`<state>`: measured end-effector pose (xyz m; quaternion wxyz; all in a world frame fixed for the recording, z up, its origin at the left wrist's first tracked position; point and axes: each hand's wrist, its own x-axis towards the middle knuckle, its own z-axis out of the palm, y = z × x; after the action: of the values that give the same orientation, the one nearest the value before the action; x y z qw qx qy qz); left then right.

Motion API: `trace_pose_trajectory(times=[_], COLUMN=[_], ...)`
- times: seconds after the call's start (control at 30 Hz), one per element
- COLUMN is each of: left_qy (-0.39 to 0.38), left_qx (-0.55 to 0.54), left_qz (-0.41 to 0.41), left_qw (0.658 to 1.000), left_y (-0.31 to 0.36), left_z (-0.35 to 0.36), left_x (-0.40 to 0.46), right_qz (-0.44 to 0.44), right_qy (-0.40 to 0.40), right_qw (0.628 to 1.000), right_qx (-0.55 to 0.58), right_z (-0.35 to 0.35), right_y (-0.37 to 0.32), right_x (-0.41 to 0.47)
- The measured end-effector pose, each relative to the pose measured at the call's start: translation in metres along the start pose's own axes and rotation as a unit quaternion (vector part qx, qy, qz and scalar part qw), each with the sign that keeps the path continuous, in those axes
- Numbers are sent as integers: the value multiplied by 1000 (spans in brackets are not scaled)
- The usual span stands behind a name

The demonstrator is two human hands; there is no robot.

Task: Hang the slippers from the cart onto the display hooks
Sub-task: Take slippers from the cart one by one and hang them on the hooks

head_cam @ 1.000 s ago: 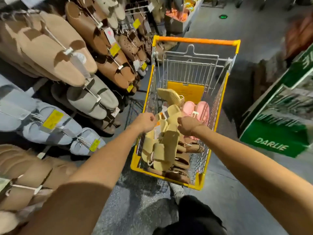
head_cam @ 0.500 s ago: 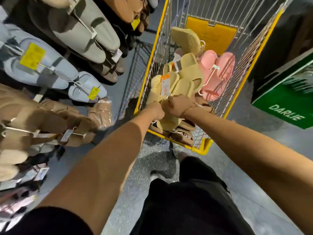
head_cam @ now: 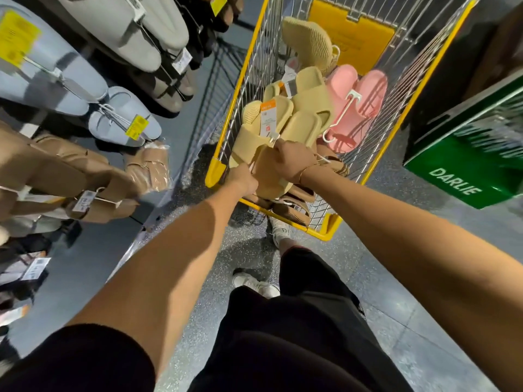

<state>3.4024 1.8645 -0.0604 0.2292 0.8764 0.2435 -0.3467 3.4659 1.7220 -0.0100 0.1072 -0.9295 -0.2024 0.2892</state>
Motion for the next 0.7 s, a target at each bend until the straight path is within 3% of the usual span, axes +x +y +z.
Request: trace_pose_trajectory(times=[0.2,0.37,0.5,0.7], left_qy=[48,95,175,226], left_qx=[56,92,179,339], left_qz=[40,143,270,345], left_qw=[996,981,930,845], left_y=[-6,9,30,72], left_z=[2,-38,-98,-176], left_x=[-12,-32,-48,-93], right_qz=[4,49,85,109], right_qy=[33,99,153,158], right_qw=[999,992,980,978], right_qx=[29,56,95,79], right_z=[3,-5,-32,-87], right_y=[3,6,0,-6], right_x=[0,-7,-14,-30])
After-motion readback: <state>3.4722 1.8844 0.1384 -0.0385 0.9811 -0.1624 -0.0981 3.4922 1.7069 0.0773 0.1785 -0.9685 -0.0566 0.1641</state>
